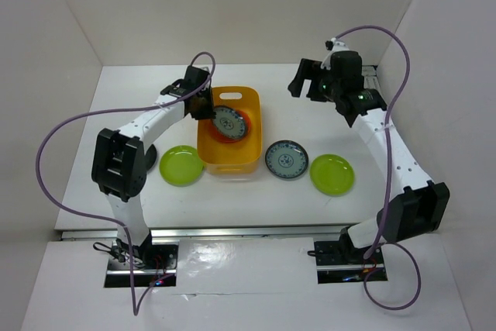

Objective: Place the plates into the plastic bin on the countertop

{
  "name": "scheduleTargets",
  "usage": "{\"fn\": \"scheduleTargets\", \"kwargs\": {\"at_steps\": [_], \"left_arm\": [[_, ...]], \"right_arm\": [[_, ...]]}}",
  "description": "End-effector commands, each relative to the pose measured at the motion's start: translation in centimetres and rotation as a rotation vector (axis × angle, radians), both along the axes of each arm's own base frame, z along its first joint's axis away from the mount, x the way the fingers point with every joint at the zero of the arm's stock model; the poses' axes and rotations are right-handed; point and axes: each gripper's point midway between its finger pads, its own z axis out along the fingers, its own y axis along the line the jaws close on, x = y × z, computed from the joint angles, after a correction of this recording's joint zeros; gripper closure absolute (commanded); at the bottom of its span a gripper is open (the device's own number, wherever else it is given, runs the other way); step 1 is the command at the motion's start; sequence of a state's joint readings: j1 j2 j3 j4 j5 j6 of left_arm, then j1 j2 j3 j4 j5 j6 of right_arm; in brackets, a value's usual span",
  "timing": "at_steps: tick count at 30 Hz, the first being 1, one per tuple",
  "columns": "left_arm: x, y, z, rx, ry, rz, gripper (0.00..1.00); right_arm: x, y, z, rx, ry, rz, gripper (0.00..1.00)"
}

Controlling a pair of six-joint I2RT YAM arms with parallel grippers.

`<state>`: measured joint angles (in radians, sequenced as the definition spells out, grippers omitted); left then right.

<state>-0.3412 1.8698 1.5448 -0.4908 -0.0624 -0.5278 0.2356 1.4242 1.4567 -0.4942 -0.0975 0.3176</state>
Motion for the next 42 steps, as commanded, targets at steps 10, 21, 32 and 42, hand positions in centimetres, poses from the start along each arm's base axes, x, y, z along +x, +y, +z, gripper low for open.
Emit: {"fn": "scheduleTargets", "kwargs": {"at_steps": [10, 21, 32, 42], "left_arm": [[1.9, -2.9, 2.9, -0.083, -0.09, -0.076, 0.0], [-1.1, -5.8, 14.4, -0.176, -0.26, -0.184, 0.0], [-5.0, -0.6, 21.3, -0.154, -0.282, 0.008, 0.0], [-6.5, 3.7, 20.4, -0.208, -0.258, 0.084, 0.0]], "right_arm": [[-1.4, 0.8, -8.9, -0.03, 0.111, 0.152, 0.0], [1.0, -0.7, -14.6, -0.192, 0.226, 0.318, 0.0], [-1.6, -0.1, -20.7, -0.163, 0.39, 0.442, 0.27], [-2.4, -0.1, -23.7, -0.191, 0.442, 0.418, 0.3]]}}
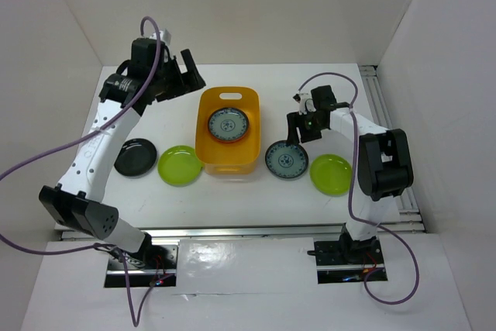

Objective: Place the plates into the plastic bin on the countertop

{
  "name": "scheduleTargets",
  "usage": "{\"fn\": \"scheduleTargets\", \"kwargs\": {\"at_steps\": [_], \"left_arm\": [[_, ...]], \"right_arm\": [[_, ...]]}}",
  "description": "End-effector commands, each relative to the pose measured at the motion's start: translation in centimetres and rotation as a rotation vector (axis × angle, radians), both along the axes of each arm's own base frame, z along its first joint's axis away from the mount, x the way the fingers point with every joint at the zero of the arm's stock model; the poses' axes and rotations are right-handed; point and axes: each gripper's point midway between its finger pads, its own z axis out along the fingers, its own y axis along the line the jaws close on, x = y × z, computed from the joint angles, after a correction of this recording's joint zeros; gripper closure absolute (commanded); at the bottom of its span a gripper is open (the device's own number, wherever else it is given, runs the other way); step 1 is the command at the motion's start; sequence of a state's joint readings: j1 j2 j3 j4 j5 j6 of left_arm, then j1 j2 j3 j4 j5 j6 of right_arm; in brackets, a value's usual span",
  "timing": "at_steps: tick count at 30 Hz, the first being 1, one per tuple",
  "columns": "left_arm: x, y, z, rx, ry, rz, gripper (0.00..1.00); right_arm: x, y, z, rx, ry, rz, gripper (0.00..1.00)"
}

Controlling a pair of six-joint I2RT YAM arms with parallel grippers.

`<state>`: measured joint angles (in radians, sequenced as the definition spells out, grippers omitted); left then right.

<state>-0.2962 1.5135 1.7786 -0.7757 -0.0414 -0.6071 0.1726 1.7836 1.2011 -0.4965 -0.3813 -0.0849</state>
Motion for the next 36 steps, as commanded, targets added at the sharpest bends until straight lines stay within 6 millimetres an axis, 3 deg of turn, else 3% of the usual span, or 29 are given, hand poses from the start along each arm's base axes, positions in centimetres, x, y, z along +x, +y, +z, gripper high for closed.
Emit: {"fn": "scheduleTargets", "kwargs": {"at_steps": [1, 6, 11, 16, 19, 21, 23, 28, 30, 33, 35, 36], "left_arm": [[-1.0, 0.6, -0.3, -0.056, 0.007, -0.011, 0.0], [-1.4, 1.4, -1.6, -0.078, 0.04, -0.013, 0.0], [-1.7, 2.4, -1.4, -0.093, 0.024, -0.001, 0.0], [-1.5, 3.3, -1.3, -0.101, 0.015, 0.019, 0.0], [-1.4, 3.7, -1.3, -0.101, 0.015, 0.03, 0.0], [-1.4, 4.0, -1.3, -0.107, 0.015, 0.033, 0.0], [-1.3, 4.2, -1.2, -0.112, 0.016, 0.035, 0.0], [-1.2, 4.6, -1.2, -0.113, 0.016, 0.044, 0.0], [-1.3, 4.6, -1.6, -0.111, 0.025, 0.044, 0.0], [-1.3, 4.6, -1.6, -0.111, 0.025, 0.044, 0.0], [-1.3, 4.6, -1.6, -0.111, 0.025, 0.044, 0.0], [-1.3, 4.6, -1.6, -0.111, 0.025, 0.044, 0.0]], "right_arm": [[1.2, 0.0, -0.1, 0.004, -0.027, 0.003, 0.32], [2.0, -1.0, -0.3, -0.013, -0.039, -0.025, 0.32], [1.7, -1.0, -2.1, -0.021, 0.01, -0.025, 0.32], [0.6, -0.8, -3.5, -0.009, 0.051, -0.015, 0.41], [-0.2, -0.9, -4.6, -0.014, 0.084, -0.015, 0.53], [-0.6, -1.3, -5.0, -0.033, 0.093, -0.023, 0.74], [-0.5, -2.2, -5.4, -0.055, 0.094, -0.055, 0.85], [0.4, -3.8, -5.1, -0.105, 0.075, -0.123, 1.0], [1.3, -4.3, -4.4, -0.129, 0.051, -0.137, 1.0], [2.8, -6.3, -2.7, -0.204, 0.01, -0.236, 1.0], [3.7, -9.2, -1.6, -0.302, -0.018, -0.36, 1.0], [4.8, -9.8, 0.2, -0.317, -0.063, -0.402, 1.0]]}}
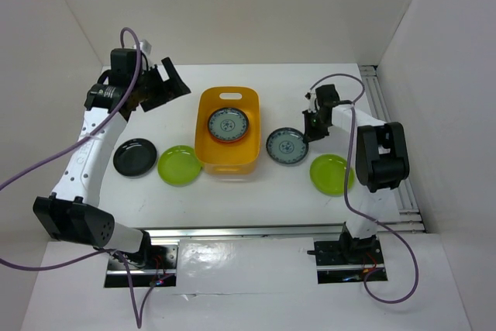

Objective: Place the plates into the plastic bin on the countertop

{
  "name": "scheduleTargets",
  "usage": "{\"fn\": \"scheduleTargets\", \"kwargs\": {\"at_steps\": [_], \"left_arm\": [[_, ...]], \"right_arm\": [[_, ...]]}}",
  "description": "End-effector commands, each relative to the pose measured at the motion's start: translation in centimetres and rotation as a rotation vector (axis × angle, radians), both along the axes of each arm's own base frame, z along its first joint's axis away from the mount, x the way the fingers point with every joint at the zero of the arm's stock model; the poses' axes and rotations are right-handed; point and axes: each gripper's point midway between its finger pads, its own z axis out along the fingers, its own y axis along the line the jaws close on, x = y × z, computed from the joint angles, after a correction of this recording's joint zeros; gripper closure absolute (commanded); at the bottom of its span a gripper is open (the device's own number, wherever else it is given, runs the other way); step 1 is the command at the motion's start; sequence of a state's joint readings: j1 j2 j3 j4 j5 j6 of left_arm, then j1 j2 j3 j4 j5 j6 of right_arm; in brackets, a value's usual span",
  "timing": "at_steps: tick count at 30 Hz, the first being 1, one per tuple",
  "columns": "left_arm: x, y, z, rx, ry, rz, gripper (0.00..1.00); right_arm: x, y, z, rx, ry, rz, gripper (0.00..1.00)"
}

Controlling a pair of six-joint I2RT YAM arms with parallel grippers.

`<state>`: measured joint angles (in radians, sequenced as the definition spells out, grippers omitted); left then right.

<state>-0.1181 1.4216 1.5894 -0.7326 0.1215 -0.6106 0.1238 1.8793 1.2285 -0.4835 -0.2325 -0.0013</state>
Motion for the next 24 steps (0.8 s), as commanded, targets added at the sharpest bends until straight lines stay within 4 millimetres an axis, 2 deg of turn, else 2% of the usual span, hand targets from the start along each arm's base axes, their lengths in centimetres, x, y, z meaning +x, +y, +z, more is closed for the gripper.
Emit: {"fn": "scheduleTargets", "kwargs": {"at_steps": [1, 2, 4, 6, 9, 10, 11, 12, 14, 15, 16, 18, 19, 21, 22, 24], "left_arm": [[-0.2, -0.1, 1.1, -0.027, -0.04, 0.001, 0.0], [-0.1, 0.2, 1.1, -0.025, -0.038, 0.024, 0.0], [0.3, 0.5, 0.5, -0.012, -0.031, 0.041, 0.0], [0.4, 0.8, 0.4, -0.001, -0.032, 0.057, 0.0], [1.3, 2.7, -0.8, -0.012, 0.005, 0.14, 0.0], [1.6, 3.4, -1.2, -0.03, 0.022, 0.175, 0.0], [1.4, 3.9, -1.9, -0.049, 0.052, 0.19, 0.0], [1.6, 4.7, -2.7, -0.091, 0.076, 0.198, 0.0], [1.8, 5.6, -3.3, -0.11, 0.09, 0.225, 0.0], [2.1, 6.4, -3.7, -0.11, 0.1, 0.245, 0.0], [2.2, 7.1, -4.6, -0.102, 0.12, 0.268, 0.0], [1.8, 8.3, -5.5, -0.104, 0.15, 0.313, 0.0], [1.4, 9.6, -7.0, -0.116, 0.188, 0.372, 0.0], [1.0, 10.7, -7.9, -0.128, 0.198, 0.411, 0.0], [0.7, 11.8, -7.9, -0.141, 0.193, 0.45, 0.0], [-0.2, 12.9, -9.0, -0.139, 0.225, 0.498, 0.0]], "right_arm": [[3.5, -6.4, 4.4, -0.248, -0.137, -0.24, 1.0], [4.0, -7.3, 6.4, -0.271, -0.186, -0.302, 1.0], [5.5, -7.2, 9.6, -0.239, -0.279, -0.348, 1.0], [7.1, -7.0, 14.4, -0.181, -0.408, -0.412, 1.0], [8.2, -4.4, 19.6, -0.157, -0.538, -0.413, 1.0], [8.8, -3.6, 22.9, -0.144, -0.612, -0.419, 1.0], [8.9, -2.8, 24.1, -0.143, -0.635, -0.413, 1.0], [8.9, -1.0, 25.6, -0.13, -0.67, -0.39, 1.0], [9.1, 1.2, 29.1, -0.091, -0.732, -0.364, 1.0], [9.1, 3.4, 28.8, -0.082, -0.72, -0.32, 1.0], [9.1, 4.7, 30.1, -0.065, -0.735, -0.3, 1.0], [9.1, 7.1, 30.0, -0.056, -0.724, -0.256, 1.0], [9.2, 9.5, 28.7, -0.053, -0.704, -0.211, 1.0], [9.0, 11.6, 27.7, -0.061, -0.684, -0.161, 1.0], [8.7, 13.8, 26.5, -0.063, -0.672, -0.124, 1.0], [8.7, 15.5, 25.1, -0.059, -0.664, -0.095, 1.0]]}}
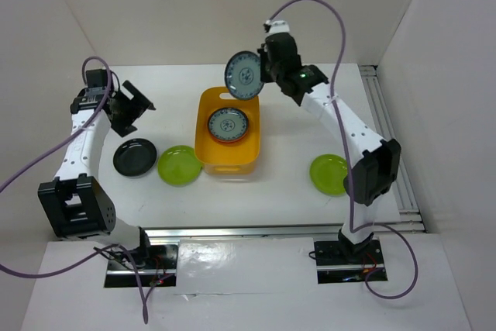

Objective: Place the plates into the plastic bin on the countertop

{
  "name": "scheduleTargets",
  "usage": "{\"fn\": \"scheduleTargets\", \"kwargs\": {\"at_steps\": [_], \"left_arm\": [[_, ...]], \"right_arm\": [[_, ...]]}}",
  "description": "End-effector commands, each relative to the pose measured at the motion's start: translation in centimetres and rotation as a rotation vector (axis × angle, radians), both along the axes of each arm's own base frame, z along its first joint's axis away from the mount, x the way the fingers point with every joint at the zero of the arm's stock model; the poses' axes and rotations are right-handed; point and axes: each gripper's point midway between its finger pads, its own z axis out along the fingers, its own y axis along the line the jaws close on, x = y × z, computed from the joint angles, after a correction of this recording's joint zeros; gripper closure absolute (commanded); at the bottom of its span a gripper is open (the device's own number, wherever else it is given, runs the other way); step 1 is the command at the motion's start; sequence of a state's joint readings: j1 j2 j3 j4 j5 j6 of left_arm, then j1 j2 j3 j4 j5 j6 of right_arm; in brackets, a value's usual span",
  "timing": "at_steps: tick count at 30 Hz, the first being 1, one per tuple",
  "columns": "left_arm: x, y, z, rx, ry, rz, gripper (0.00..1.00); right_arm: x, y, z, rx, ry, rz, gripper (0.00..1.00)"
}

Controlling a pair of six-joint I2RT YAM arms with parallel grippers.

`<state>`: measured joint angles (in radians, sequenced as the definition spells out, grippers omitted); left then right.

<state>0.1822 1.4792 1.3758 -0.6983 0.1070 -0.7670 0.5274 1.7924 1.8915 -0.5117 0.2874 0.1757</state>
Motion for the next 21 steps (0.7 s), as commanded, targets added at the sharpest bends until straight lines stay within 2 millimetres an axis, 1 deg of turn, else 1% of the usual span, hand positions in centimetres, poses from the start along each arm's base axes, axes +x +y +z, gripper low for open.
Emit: {"fn": "scheduleTargets", "kwargs": {"at_steps": [1, 2, 3, 4, 5, 6, 7, 8, 9, 10, 11, 12, 13, 14, 15, 16, 17, 18, 19, 21], "left_arm": [[-1.0, 3.3, 0.1, 0.009, -0.003, 0.148, 0.0], [-1.8, 3.9, -0.5, -0.003, 0.024, 0.178, 0.0], [-2.6, 4.4, -1.3, -0.01, 0.061, 0.21, 0.0], [-3.3, 5.6, -0.8, 0.005, 0.049, 0.249, 0.0], [-3.8, 5.6, -1.1, 0.011, 0.063, 0.256, 0.0], [-4.2, 5.9, -1.3, 0.01, 0.067, 0.268, 0.0], [-4.2, 5.9, -1.0, 0.012, 0.059, 0.268, 0.0], [-4.5, 5.8, -1.0, 0.012, 0.055, 0.268, 0.0], [-4.5, 5.8, -1.0, 0.012, 0.055, 0.268, 0.0], [-4.9, 5.9, -0.7, 0.022, 0.054, 0.276, 0.0], [-5.3, 6.3, -0.9, 0.036, 0.07, 0.301, 0.0], [-5.7, 6.3, -0.4, 0.048, 0.054, 0.308, 0.0], [-6.3, 6.3, -0.8, 0.049, 0.07, 0.325, 0.0], [-7.0, 6.8, -1.0, 0.075, 0.084, 0.346, 0.0], [-7.7, 7.0, -1.8, 0.071, 0.103, 0.37, 0.0], [-8.3, 6.7, -2.2, 0.063, 0.121, 0.376, 0.0], [-8.8, 7.1, -2.5, 0.061, 0.125, 0.391, 0.0], [-9.8, 7.1, -3.9, 0.043, 0.169, 0.402, 0.0], [-10.2, 7.1, -4.5, 0.036, 0.187, 0.399, 0.0], [-10.7, 7.0, -5.1, 0.019, 0.187, 0.385, 0.0]], "right_arm": [[0.1, 2.7, -6.1, -0.072, 0.112, 0.031, 1.0], [0.2, 3.9, -6.3, -0.055, 0.108, 0.05, 1.0], [0.2, 3.9, -7.4, -0.067, 0.127, 0.05, 1.0], [-0.2, 5.1, -8.2, -0.061, 0.138, 0.088, 1.0], [-0.4, 6.0, -9.2, -0.068, 0.147, 0.102, 1.0], [-0.2, 6.3, -9.5, -0.063, 0.148, 0.11, 1.0], [-0.3, 7.1, -9.9, -0.058, 0.15, 0.13, 1.0], [-0.2, 7.4, -11.1, -0.067, 0.172, 0.138, 1.0], [-0.1, 7.8, -11.6, -0.061, 0.177, 0.151, 1.0], [0.0, 7.8, -12.4, -0.068, 0.189, 0.151, 1.0], [-0.1, 8.8, -13.3, -0.072, 0.205, 0.171, 1.0], [0.0, 9.1, -13.5, -0.068, 0.207, 0.18, 1.0], [0.1, 9.1, -14.0, -0.073, 0.214, 0.179, 1.0], [0.1, 9.4, -14.7, -0.075, 0.23, 0.189, 1.0], [-0.2, 9.8, -14.7, -0.076, 0.229, 0.199, 1.0], [-0.3, 10.0, -15.3, -0.076, 0.24, 0.208, 1.0], [-0.3, 10.0, -15.3, -0.076, 0.24, 0.208, 0.97], [-0.2, 10.1, -15.1, -0.079, 0.23, 0.212, 0.85], [-0.6, 10.8, -15.1, -0.072, 0.235, 0.237, 0.78], [-0.5, 11.0, -15.0, -0.07, 0.226, 0.25, 0.55]]}}
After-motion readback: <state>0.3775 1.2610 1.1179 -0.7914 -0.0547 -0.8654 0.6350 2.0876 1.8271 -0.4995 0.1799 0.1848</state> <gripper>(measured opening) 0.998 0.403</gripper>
